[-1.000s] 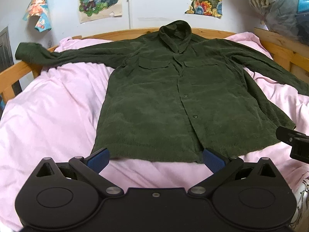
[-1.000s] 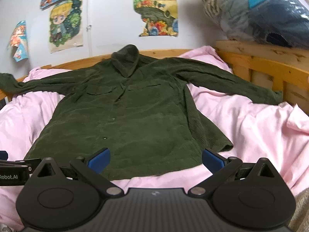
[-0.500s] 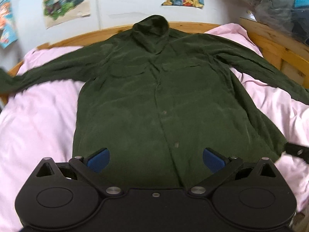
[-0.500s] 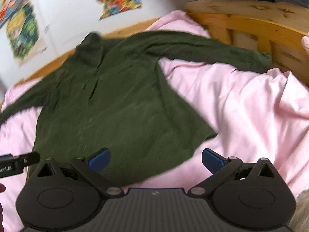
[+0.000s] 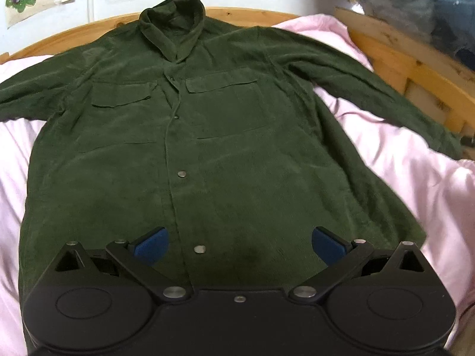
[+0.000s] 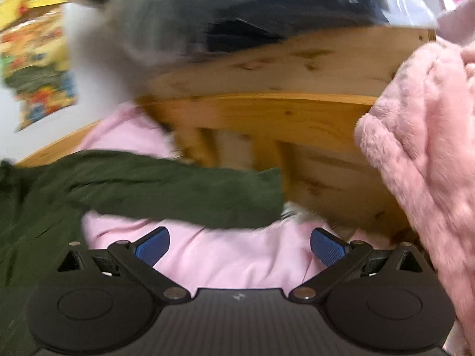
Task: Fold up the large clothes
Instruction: 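Grasp the sleeve cuff nearest the right gripper and lift it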
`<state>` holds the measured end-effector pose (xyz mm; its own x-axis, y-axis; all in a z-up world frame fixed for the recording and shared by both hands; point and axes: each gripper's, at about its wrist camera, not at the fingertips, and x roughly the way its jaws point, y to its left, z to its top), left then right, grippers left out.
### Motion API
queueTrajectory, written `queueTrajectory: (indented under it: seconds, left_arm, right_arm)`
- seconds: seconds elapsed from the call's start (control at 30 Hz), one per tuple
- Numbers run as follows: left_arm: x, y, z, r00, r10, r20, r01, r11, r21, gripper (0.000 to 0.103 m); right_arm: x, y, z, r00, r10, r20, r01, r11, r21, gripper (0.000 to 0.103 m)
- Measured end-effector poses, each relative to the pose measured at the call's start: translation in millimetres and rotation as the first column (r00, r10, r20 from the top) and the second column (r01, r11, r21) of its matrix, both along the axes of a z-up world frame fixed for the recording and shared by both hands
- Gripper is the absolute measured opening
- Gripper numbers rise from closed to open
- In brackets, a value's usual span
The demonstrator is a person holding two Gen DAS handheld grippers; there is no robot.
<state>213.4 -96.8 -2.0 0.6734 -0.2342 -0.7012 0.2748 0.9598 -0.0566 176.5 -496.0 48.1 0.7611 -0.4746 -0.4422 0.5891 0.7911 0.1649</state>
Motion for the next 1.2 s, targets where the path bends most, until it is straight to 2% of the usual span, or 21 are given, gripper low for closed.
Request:
queueTrajectory:
  seconds: [0.07,0.23,0.27,0.37,0.43,0.47,0.53,0.57,0.63,0.73,0.8,0.87,0.97,1.03,1.1,1.2]
  left_arm:
    - [4.6,0.7,-2.1,1.000,0.006,0.000,-0.006,1.000,0.011,0.102]
    - [6.5,11.3,-0.4,1.000,0.015,-0.015,-0.015,1.000,0.011,0.102]
    - [5.8,13.4,-0.2,1.000,0.019,-0.015,-0.019,1.000,0.014,0.102]
    - [2.4,20.1,0.4,0.999,0.039,-0.032,-0.039,0.999,0.005,0.102]
    - [0.8,24.3,0.7,0.998,0.045,-0.050,-0.046,0.999,-0.016,0.102]
    - [-0.1,26.3,1.3,0.997,0.043,-0.056,-0.045,0.999,-0.026,0.102]
    - [-3.0,28.2,1.7,0.998,0.042,-0.057,-0.044,0.999,-0.032,0.102]
    - [-4.1,28.9,2.7,0.998,0.040,-0.054,-0.042,0.999,-0.033,0.102]
    - [-5.8,30.8,4.6,0.999,0.037,-0.040,-0.038,0.999,-0.037,0.102]
    - [-5.1,34.4,7.9,0.999,0.038,-0.023,-0.039,0.998,-0.058,0.102]
    - [-3.3,37.0,9.8,0.999,0.043,-0.014,-0.044,0.997,-0.069,0.102]
    - [-1.9,40.6,11.8,0.999,0.050,-0.006,-0.050,0.996,-0.074,0.102]
    - [-1.8,48.5,15.0,0.998,0.060,0.007,-0.059,0.995,-0.075,0.102]
    - [-2.2,54.5,15.7,0.998,0.068,0.014,-0.067,0.995,-0.071,0.102]
    - [-2.0,61.7,15.6,0.996,0.087,0.016,-0.086,0.994,-0.068,0.102]
    - [-1.6,73.3,15.1,0.993,0.119,0.009,-0.118,0.990,-0.076,0.102]
  right_arm:
    - [20.2,-15.4,-4.8,0.994,-0.105,-0.034,0.105,0.994,-0.021,0.103]
    - [58.7,-45.7,-19.3,0.985,-0.170,-0.026,0.170,0.985,0.006,0.103]
    - [64.6,-51.8,-22.4,0.982,-0.186,-0.034,0.187,0.982,0.025,0.100]
    - [70.3,-67.5,-32.4,0.980,-0.201,-0.006,0.200,0.970,0.136,0.084]
    - [67.6,-64.7,-34.6,0.982,-0.186,0.023,0.182,0.974,0.136,0.070]
    - [67.2,-61.6,-34.2,0.985,-0.169,0.034,0.164,0.979,0.121,0.057]
    - [68.8,-57.1,-33.7,0.989,-0.143,0.043,0.139,0.986,0.088,0.041]
    - [69.8,-54.3,-32.8,0.991,-0.122,0.048,0.119,0.990,0.072,0.025]
    - [71.4,-41.3,-23.5,0.994,-0.105,0.031,0.104,0.994,0.010,0.021]
    - [66.5,-14.4,3.6,0.997,-0.054,0.063,0.061,0.991,-0.120,0.017]
    - [65.0,6.8,28.0,0.995,0.009,0.096,0.013,0.973,-0.231,0.008]
    - [67.3,30.2,55.9,0.986,0.099,0.134,-0.051,0.943,-0.329,0.007]
    - [78.2,71.5,93.7,0.945,0.269,0.184,-0.170,0.889,-0.426,0.006]
    - [88.8,107.0,111.1,0.897,0.396,0.196,-0.264,0.837,-0.480,0.006]
    - [103.8,143.1,121.0,0.839,0.510,0.187,-0.356,0.776,-0.520,0.006]
    - [124.4,205.2,124.9,0.729,0.666,0.158,-0.477,0.660,-0.580,0.006]
